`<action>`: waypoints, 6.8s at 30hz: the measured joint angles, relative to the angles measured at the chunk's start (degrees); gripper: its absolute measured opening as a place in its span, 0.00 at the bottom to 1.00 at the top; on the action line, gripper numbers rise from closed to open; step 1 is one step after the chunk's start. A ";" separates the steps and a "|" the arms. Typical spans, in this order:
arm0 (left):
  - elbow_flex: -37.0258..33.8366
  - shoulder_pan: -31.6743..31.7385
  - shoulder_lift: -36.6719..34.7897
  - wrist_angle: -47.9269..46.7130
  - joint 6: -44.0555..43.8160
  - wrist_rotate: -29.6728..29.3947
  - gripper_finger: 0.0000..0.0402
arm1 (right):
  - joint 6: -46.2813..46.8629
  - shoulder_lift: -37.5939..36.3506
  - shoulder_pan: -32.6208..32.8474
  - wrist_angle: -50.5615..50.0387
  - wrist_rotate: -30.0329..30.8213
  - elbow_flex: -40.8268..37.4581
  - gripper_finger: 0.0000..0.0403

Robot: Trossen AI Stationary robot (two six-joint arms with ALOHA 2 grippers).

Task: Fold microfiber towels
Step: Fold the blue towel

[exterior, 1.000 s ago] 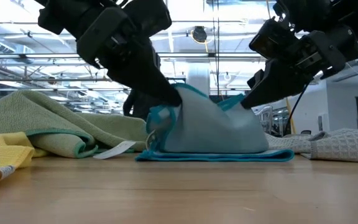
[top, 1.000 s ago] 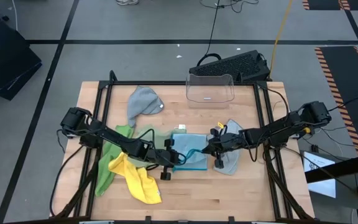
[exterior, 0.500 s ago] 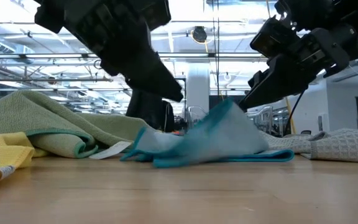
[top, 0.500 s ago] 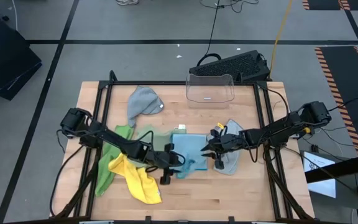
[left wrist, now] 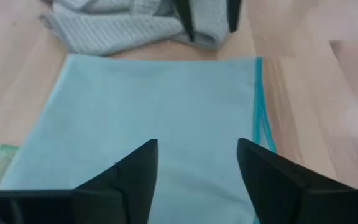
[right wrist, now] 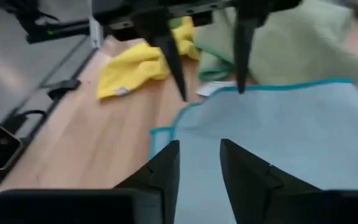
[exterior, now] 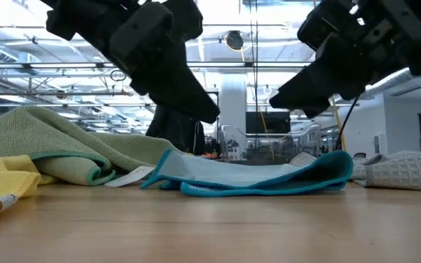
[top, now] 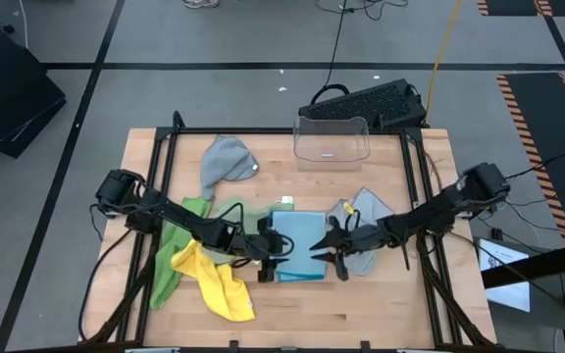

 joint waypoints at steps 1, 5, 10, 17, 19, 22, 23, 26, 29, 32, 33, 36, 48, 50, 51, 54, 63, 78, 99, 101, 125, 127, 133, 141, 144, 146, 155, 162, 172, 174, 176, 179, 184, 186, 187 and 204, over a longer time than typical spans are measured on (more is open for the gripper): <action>0.00 -0.26 0.00 -0.36 -0.41 0.04 0.51 | 0.30 1.64 0.42 1.60 0.00 0.14 0.24; 0.00 -1.92 -0.02 -2.65 -2.65 0.04 0.40 | 1.64 8.41 1.78 5.00 -0.16 0.45 0.17; 0.02 -6.05 -0.04 -9.18 -6.39 -0.86 0.27 | 3.84 14.63 3.46 5.00 -0.30 0.52 0.10; 0.02 -11.78 -0.04 -19.60 -13.47 -9.99 0.27 | 3.79 15.82 3.61 5.14 -0.28 0.54 0.05; 0.00 -13.30 -0.04 -18.33 -11.11 -12.25 0.31 | 3.27 15.83 3.61 5.08 -0.28 0.54 0.05; 0.11 -13.76 1.61 -14.16 -9.07 -13.49 0.38 | 2.56 15.80 3.61 4.79 -0.22 0.54 0.04; 0.11 -13.65 2.47 -13.45 -8.82 -13.55 0.40 | 2.34 15.80 3.61 4.75 -0.20 0.55 0.04; 0.04 -12.46 5.62 -10.28 -8.68 -13.73 0.44 | 2.32 15.80 3.61 4.64 -0.17 0.55 0.04; 0.09 -11.10 7.48 -10.26 -10.00 -13.30 0.44 | 2.60 15.78 3.61 4.30 -0.15 0.54 0.04; 0.26 -9.95 8.33 -9.82 -9.82 -10.97 0.39 | 2.69 15.76 3.61 3.96 -0.13 0.55 0.04; 0.25 -9.68 8.68 -9.51 -9.17 -10.36 0.35 | 2.72 15.76 3.61 3.80 -0.13 0.55 0.04; 0.26 -9.63 8.24 -9.18 -7.18 -9.82 0.18 | 2.68 15.76 3.61 3.61 -0.10 0.55 0.04; 0.09 -9.23 -0.55 -3.72 -2.15 -9.41 0.02 | 2.01 15.76 3.61 3.85 4.11 0.49 0.04; 0.11 -8.62 -0.34 -0.31 -0.95 -6.89 0.03 | 1.83 14.95 3.61 3.25 6.08 0.40 0.05; 0.15 -8.31 -0.07 0.65 -0.92 -5.78 0.03 | 1.45 14.16 3.61 2.62 6.38 0.38 0.05; 0.09 -7.62 0.22 -0.63 -0.97 -5.25 0.01 | 0.48 10.10 3.58 -0.41 8.20 0.37 0.08; 0.14 -6.09 1.86 -4.67 -2.14 -3.23 0.12 | -0.36 0.17 5.39 -7.65 9.07 0.44 0.17; 1.49 -5.59 -7.53 -18.30 3.31 3.00 0.55 | -1.97 -0.07 6.98 -5.63 10.62 0.42 0.19; 1.40 19.86 3.45 -15.14 7.50 7.80 0.48 | -0.17 30.88 3.10 9.02 2.47 16.73 0.01; 1.35 20.00 4.16 -16.44 6.93 7.77 0.48 | 1.40 31.31 3.09 8.39 2.15 16.75 0.00; 1.36 19.08 0.87 -18.82 7.83 9.27 0.47 | -6.23 9.33 3.50 -22.34 5.14 16.20 0.23; 1.38 19.08 0.87 -18.63 7.69 9.27 0.47 | -6.87 5.88 2.25 -29.53 11.09 16.21 0.28; 1.38 18.89 0.87 -17.42 7.50 10.55 0.47 | -6.77 -1.63 -5.73 -33.11 16.01 11.03 0.38; 1.38 17.25 0.87 -16.34 7.47 10.16 0.47 | 1.63 -2.39 -19.68 -31.74 1.27 8.40 0.45; 1.38 17.13 0.87 -16.33 6.26 8.81 0.47 | 2.15 -1.02 -22.70 -30.34 -2.49 8.40 0.48; 1.38 17.13 0.87 -16.40 5.06 8.05 0.47 | 1.92 -0.74 -24.05 -30.20 -4.76 8.40 0.50; 1.38 16.60 0.81 -17.31 3.48 7.93 0.48 | -3.12 0.16 -26.89 -29.08 -9.15 8.48 0.51; 2.81 16.61 0.79 -17.05 3.21 7.77 0.48 | -6.41 3.94 -26.86 -25.78 -12.41 8.62 0.47; 4.31 16.61 0.76 -16.86 6.67 7.25 0.48 | -10.32 9.94 -28.15 -25.31 -17.29 8.97 0.25; 4.31 16.65 0.76 -16.20 7.21 6.10 0.48 | -10.86 10.21 -28.11 -25.24 -17.32 8.97 0.14; 4.31 16.67 0.76 -14.00 7.64 4.67 0.48 | -10.86 10.23 -28.11 -25.29 -18.67 8.99 0.04; 4.31 16.69 0.84 -5.44 8.59 4.70 0.48 | -11.39 9.62 -27.50 -25.84 -20.43 8.97 0.03; 4.34 16.01 1.29 4.40 11.94 8.87 0.48 | -13.55 5.74 -25.00 -28.45 -20.07 8.58 0.01; 4.38 15.69 1.83 6.49 12.15 9.47 0.48 | -14.49 3.48 -23.24 -28.68 -17.53 8.63 0.01; 4.38 15.56 2.22 6.62 12.18 10.09 0.48 | -15.21 2.28 -22.46 -29.15 -16.32 8.71 0.01; 4.28 16.76 8.50 3.75 15.29 16.58 0.68 | -20.80 -4.29 -12.98 -30.68 -4.42 8.71 0.01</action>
